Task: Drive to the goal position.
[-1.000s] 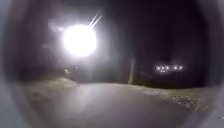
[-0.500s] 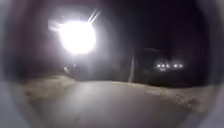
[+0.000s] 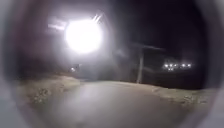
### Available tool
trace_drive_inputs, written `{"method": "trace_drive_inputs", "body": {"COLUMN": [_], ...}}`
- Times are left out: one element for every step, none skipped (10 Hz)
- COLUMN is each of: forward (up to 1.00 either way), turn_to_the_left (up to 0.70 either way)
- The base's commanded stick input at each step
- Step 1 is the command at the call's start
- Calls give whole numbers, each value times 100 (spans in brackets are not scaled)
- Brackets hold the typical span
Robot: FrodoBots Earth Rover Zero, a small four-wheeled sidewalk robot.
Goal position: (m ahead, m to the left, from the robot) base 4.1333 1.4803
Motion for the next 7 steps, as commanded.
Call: {"method": "trace_drive_inputs", "body": {"forward": [100, 100, 100, 100, 100, 100, 100], "turn_to_the_left": [16, 17, 18, 24, 24, 24, 22]}}
